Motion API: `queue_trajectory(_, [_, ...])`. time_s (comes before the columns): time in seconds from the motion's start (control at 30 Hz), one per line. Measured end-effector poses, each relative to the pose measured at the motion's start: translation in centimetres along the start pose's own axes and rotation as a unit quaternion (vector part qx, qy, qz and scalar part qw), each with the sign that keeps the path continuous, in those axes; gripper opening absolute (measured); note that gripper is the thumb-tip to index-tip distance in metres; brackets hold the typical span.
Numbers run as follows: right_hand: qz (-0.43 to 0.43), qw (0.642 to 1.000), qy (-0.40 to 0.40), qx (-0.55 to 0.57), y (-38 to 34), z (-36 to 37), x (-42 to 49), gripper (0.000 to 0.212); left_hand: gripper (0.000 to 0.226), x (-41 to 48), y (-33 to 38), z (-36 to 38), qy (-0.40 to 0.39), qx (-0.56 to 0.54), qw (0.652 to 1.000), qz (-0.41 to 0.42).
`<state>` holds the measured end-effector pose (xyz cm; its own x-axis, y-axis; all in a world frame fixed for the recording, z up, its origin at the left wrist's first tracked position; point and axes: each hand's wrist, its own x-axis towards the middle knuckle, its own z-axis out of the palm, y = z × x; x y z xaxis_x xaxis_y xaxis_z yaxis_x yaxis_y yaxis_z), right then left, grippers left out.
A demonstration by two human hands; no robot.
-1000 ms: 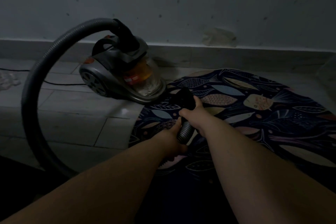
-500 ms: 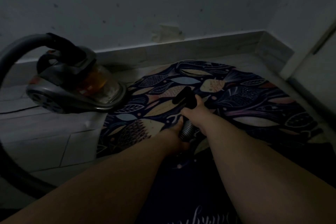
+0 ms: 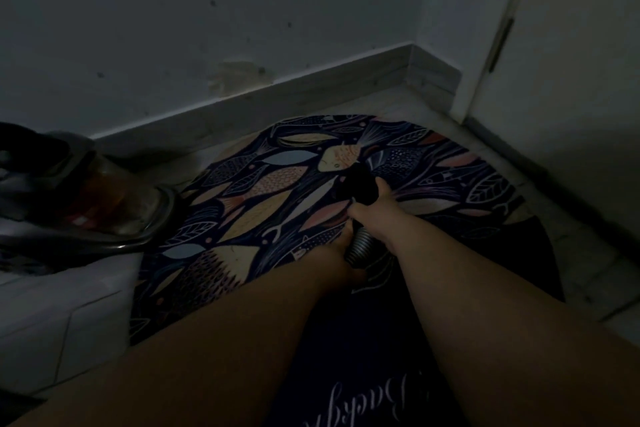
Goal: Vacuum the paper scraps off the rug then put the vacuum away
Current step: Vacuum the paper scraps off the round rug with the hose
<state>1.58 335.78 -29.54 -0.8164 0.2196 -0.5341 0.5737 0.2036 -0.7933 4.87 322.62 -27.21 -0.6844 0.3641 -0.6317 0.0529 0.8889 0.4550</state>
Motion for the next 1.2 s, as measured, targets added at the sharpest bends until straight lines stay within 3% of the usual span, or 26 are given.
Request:
queue_trajectory(0.63, [0.042,0.991,0.119,0.038,6.4,-13.8,-1.5,0.089,0.089,3.4,12.5,5.5,-0.066,0.107,0.988,0.094])
queue_trajectory(1.2, [0.054,0.969,0.222,0.095,11.4,-19.2,-4.5,0.087,0.094,4.1,17.5,10.4,-0.122,0.127,0.972,0.157])
